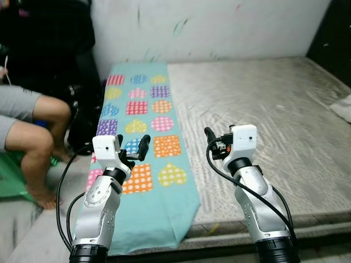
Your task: Clean up the room
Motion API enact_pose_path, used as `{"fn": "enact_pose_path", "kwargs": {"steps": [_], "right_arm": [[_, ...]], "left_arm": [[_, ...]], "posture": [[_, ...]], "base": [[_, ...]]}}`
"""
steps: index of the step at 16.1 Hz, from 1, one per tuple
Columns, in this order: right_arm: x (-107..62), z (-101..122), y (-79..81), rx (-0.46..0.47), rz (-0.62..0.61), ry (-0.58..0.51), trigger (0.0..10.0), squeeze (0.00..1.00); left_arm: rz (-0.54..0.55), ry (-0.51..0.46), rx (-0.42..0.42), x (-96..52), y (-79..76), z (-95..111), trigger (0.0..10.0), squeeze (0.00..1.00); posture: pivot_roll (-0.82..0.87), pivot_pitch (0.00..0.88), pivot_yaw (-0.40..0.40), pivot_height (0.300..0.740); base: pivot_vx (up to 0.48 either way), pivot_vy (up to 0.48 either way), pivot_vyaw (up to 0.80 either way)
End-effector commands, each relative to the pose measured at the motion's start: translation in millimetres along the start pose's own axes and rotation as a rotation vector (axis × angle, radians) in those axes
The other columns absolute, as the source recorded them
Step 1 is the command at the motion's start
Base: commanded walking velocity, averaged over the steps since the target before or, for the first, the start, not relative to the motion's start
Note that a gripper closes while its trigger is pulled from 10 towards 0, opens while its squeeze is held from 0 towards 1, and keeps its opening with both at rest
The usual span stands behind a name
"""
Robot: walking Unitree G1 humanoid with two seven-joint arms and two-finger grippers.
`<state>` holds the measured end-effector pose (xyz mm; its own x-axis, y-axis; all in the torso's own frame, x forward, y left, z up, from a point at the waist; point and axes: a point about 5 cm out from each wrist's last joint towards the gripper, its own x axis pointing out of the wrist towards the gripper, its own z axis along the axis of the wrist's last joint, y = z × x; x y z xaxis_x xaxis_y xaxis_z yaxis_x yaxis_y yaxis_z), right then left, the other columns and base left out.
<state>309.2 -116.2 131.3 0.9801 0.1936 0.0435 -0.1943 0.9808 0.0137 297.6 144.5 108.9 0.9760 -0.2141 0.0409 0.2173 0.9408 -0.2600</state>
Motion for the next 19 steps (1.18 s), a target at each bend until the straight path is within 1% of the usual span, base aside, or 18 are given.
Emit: {"fn": "enact_pose_path", "kwargs": {"steps": [1, 2, 7, 11, 14, 16, 17, 18, 19], "right_arm": [[2.4, 3, 5.9, 0.002, 0.02, -0.012, 10.0, 0.0], [2.4, 3, 5.9, 0.001, 0.02, -0.011, 10.0, 0.0], [2.1, 2, 3.9, -0.006, 0.016, -0.01, 10.0, 0.0], [2.2, 0, 2.1, -0.01, 0.016, -0.01, 10.0, 0.0], [2.0, -1, 3.9, -0.023, 0.033, -0.002, 10.0, 0.0], [-0.3, -8, 8.4, -0.003, 0.075, 0.048, 10.0, 0.0], [-3.8, -17, 9.3, -0.041, 0.091, 0.11, 10.0, 0.0], [-8.5, -23, 6.9, -0.071, 0.086, 0.15, 10.0, 0.0], [-13.6, -25, 1.1, -0.098, 0.062, 0.164, 10.0, 0.0]], "left_arm": [[0.006, -0.005, 0.009, 0.0, 3.4, 4, 10.0, 0.0], [0.006, -0.005, 0.01, 0.0, 3.4, 4, 10.0, 0.0], [0.009, -0.01, 0.01, 0.4, 2.9, 5, 10.0, 0.0], [0.064, -0.002, 0.003, 0.8, 6.2, 3, 10.0, 0.0], [0.082, 0.003, 0.006, -0.3, 7.8, 2, 10.0, 0.0], [0.108, 0.021, 0.01, -5.9, 13.4, -1, 10.0, 0.0], [0.127, 0.02, 0.014, -10.8, 18.3, -1, 10.0, 0.0], [0.156, 0.011, 0.039, -17.3, 25.5, 2, 10.0, 0.0], [0.194, -0.011, 0.083, -25.9, 34.5, 6, 10.0, 0.0]], "posture": [[-0.13, 0.0, 0.034, 0.74], [-0.13, 0.0, 0.034, 0.74], [-0.13, 0.0, 0.035, 0.74], [-0.13, 0.0, 0.033, 0.74], [-0.12, 0.0, 0.03, 0.74], [-0.12, 0.0, 0.03, 0.74], [-0.12, 0.0, 0.027, 0.74], [-0.12, 0.0, 0.024, 0.74], [-0.12, 0.003, 0.021, 0.74]], "base": [[0.247, 0.0, 0.0], [0.247, 0.0, 0.0], [0.0, 0.0, 0.0], [0.0, 0.0, 0.0], [0.0, 0.0, 0.0], [0.0, 0.0, 0.0], [0.0, 0.0, 0.0], [0.0, 0.0, 0.0], [0.0, 0.0, 0.0]]}}
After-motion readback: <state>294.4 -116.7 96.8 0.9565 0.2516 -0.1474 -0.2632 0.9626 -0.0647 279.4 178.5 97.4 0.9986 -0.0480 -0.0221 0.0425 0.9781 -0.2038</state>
